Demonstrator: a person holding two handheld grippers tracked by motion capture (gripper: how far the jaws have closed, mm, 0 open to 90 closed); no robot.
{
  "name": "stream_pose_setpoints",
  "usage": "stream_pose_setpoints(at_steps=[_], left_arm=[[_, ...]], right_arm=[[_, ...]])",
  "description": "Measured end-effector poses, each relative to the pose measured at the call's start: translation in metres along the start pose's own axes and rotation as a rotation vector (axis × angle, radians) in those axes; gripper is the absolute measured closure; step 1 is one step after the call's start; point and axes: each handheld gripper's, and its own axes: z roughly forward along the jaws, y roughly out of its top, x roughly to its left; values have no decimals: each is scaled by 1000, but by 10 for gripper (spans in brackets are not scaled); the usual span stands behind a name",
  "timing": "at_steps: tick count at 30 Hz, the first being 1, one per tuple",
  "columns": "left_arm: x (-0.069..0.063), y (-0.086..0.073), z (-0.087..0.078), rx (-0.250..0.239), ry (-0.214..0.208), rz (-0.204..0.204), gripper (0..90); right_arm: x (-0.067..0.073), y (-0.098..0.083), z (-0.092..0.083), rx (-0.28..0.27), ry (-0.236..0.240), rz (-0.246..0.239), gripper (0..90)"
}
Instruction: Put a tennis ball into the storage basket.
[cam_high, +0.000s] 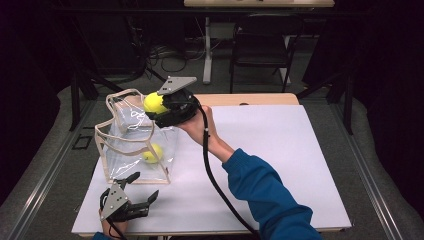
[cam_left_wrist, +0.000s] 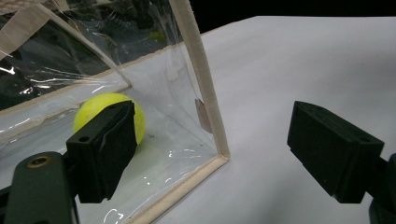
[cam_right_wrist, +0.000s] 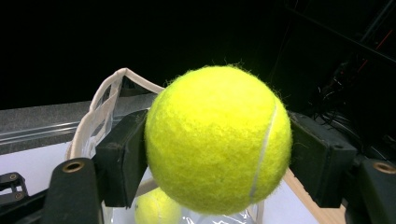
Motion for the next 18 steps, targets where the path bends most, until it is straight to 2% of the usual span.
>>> stream_pose_setpoints(at_steps=[18], left_arm=[[0, 0, 0, -3, 0, -3, 158]], right_arm=[[2, 5, 9, -9, 8, 1, 262]])
